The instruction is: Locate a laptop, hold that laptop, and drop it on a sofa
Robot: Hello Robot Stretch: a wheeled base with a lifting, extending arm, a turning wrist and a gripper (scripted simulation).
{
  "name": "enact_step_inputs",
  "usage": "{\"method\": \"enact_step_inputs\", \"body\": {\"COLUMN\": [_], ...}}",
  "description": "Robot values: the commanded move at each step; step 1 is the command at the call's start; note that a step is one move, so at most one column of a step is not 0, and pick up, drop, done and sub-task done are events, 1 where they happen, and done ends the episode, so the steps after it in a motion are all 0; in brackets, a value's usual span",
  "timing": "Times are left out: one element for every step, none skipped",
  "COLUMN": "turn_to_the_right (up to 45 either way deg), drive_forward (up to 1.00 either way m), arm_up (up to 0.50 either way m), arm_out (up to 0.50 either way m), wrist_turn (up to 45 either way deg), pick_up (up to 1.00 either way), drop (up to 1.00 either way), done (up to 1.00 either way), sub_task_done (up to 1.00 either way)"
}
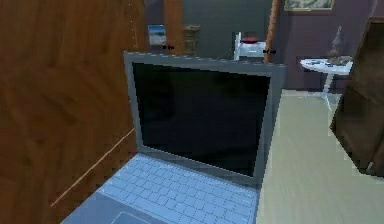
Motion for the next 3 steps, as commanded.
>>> {"method": "enact_step_inputs", "body": {"turn_to_the_right": [9.0,0.0,6.0], "drive_forward": [0.00,1.00,0.00], "arm_up": [0.00,0.00,0.00], "arm_out": [0.00,0.00,0.00], "wrist_turn": [0.0,0.0,0.0], "pick_up": [0.00,0.00,0.00], "drop": [0.00,0.00,0.00], "done": [0.00,0.00,0.00], "sub_task_done": [0.00,0.00,0.00]}}
